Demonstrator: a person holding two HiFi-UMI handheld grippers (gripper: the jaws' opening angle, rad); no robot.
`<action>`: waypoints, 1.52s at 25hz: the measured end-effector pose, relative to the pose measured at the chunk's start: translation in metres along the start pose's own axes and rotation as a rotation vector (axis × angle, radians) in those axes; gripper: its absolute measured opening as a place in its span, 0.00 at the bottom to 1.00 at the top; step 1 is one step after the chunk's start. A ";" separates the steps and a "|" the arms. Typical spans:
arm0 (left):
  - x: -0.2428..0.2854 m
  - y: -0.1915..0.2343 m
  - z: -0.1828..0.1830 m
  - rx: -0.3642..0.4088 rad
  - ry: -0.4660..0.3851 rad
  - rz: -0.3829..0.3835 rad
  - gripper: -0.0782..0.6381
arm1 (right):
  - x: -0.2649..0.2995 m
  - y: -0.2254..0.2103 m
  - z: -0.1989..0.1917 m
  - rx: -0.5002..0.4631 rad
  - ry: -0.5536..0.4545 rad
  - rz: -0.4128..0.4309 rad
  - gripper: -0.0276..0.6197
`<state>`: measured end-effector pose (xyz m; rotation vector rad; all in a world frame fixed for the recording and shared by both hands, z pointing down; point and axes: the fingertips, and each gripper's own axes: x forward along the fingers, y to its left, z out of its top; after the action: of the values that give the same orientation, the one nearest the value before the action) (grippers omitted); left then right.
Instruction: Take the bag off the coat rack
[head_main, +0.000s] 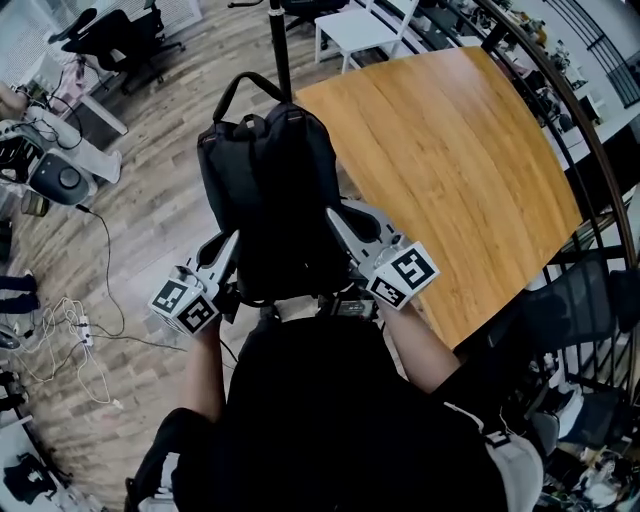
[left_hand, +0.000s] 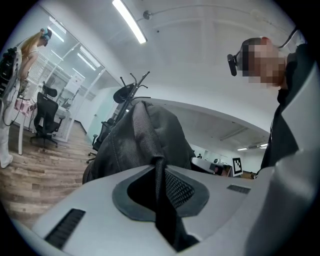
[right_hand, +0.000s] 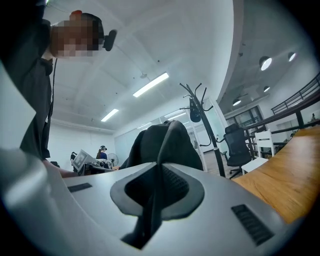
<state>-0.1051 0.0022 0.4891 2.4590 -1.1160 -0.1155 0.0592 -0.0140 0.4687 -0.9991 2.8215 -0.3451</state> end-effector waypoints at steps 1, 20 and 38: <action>-0.001 0.004 0.002 0.001 0.001 -0.008 0.18 | 0.003 0.002 0.000 -0.003 0.003 -0.013 0.11; -0.013 0.048 0.038 0.189 0.020 0.089 0.18 | 0.058 0.021 0.001 -0.089 0.065 -0.191 0.11; -0.003 0.048 0.031 0.081 0.017 0.030 0.17 | 0.053 0.013 0.002 -0.071 0.070 -0.195 0.11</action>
<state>-0.1480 -0.0346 0.4807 2.5082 -1.1708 -0.0408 0.0105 -0.0381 0.4615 -1.3074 2.8220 -0.3070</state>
